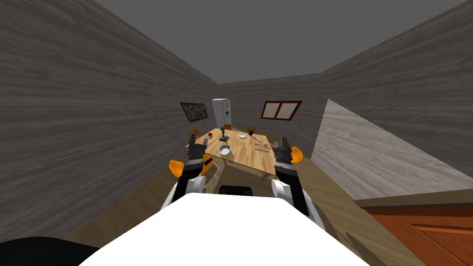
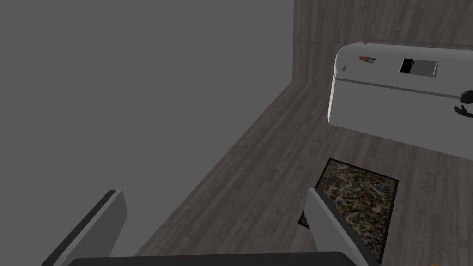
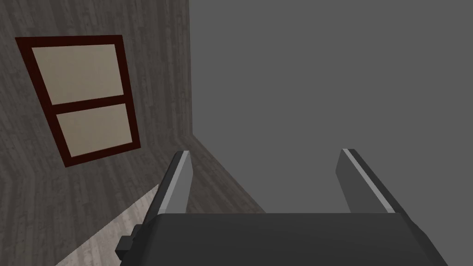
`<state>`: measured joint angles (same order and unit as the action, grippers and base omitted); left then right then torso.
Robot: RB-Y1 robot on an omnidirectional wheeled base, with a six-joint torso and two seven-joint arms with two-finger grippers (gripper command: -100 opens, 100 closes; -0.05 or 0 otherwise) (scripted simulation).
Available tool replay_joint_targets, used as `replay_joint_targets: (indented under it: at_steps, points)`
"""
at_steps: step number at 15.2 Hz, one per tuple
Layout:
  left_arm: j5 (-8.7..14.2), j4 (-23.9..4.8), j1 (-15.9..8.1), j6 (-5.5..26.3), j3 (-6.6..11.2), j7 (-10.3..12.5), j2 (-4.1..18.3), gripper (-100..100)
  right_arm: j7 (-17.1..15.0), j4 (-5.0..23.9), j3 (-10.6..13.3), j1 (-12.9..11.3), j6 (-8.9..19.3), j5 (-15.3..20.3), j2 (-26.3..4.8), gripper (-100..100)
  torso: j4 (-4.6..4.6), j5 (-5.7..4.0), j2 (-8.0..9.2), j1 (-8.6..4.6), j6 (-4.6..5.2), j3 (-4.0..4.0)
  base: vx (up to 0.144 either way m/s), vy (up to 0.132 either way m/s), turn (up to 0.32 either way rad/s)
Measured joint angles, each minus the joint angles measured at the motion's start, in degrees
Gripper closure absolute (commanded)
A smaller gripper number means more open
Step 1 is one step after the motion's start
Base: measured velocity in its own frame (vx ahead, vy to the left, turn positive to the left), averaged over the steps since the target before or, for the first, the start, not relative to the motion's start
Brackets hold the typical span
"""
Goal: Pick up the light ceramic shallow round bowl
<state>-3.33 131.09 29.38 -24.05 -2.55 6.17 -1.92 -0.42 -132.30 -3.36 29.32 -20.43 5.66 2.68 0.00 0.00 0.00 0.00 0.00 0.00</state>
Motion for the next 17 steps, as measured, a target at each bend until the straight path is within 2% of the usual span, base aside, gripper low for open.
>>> replay_joint_targets:
  at_steps: [3,8,12,17]
  points:
    - [-0.04,-0.38,-0.28,0.85,-0.14,0.02,2.76,-100,0.0,0.0,0.0,0.0,0.0,0.0,0.0,0,-0.01,0.01,-0.03,0.05,0.0,-0.01,0.008,0.008,-0.016]
    - [-0.01,-1.7,-1.36,4.13,-0.33,0.33,7.96,-100,0.0,0.0,0.0,0.0,0.0,0.0,0.0,0,-0.02,0.02,-0.08,0.1,0.01,-0.05,0.017,0.017,-0.021]
    - [0.16,-3.84,-2.31,7.49,-0.47,0.8,11.71,-100,0.0,0.0,0.0,0.0,0.0,0.0,0.0,0,-0.02,0.03,-0.1,0.12,0.0,-0.06,0.019,0.022,-0.032]
    - [0.14,-5.8,-4.17,13.32,-0.95,1.3,14.74,-100,0.0,0.0,0.0,0.0,0.0,0.0,0.0,0,-0.03,0.03,-0.12,0.13,0.01,-0.07,0.021,0.024,-0.033]
